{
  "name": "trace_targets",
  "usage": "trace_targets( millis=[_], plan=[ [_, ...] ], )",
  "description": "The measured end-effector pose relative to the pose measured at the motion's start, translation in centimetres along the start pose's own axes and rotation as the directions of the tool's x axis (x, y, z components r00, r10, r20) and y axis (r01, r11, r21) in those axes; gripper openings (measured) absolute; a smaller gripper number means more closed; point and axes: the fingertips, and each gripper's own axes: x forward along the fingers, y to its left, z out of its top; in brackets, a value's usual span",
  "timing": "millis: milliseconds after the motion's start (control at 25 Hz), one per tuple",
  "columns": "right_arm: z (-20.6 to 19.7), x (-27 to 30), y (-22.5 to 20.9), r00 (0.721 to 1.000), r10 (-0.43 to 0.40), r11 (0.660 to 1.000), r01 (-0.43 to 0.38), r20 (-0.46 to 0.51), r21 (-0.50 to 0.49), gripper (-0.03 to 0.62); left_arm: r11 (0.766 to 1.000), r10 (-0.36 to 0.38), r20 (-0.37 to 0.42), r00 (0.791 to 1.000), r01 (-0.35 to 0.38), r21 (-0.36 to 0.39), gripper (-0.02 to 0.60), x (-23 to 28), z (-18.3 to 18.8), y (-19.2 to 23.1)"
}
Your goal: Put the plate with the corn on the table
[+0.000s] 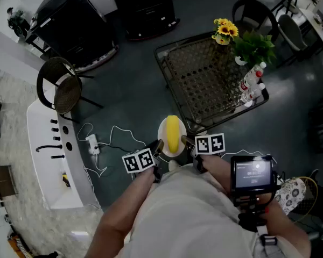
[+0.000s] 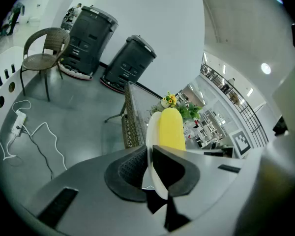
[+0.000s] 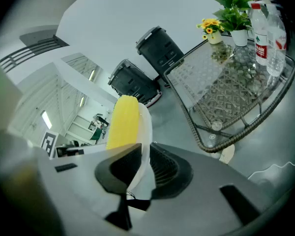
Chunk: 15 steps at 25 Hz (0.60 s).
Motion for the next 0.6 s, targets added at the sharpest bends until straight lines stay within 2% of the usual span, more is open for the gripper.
trace_targets(
  millis=[240, 600],
  plan=[
    [-4.4, -1.1, 3.7, 1.000, 0.005, 1.000, -0.005, 0.006, 0.003, 0.058, 1.000, -0.015, -0.006, 1.000, 0.015, -0.019, 0.041, -5.1, -3.3, 0.5],
    [-6.1, -1.7, 5.5, 0.999, 0.024, 1.000, -0.024, 0.043, -0.006, 0.057, 0.999, -0.041, 0.020, 0.999, 0.041, 0.005, 0.041, -7.4, -4.1, 0.6]
  ],
)
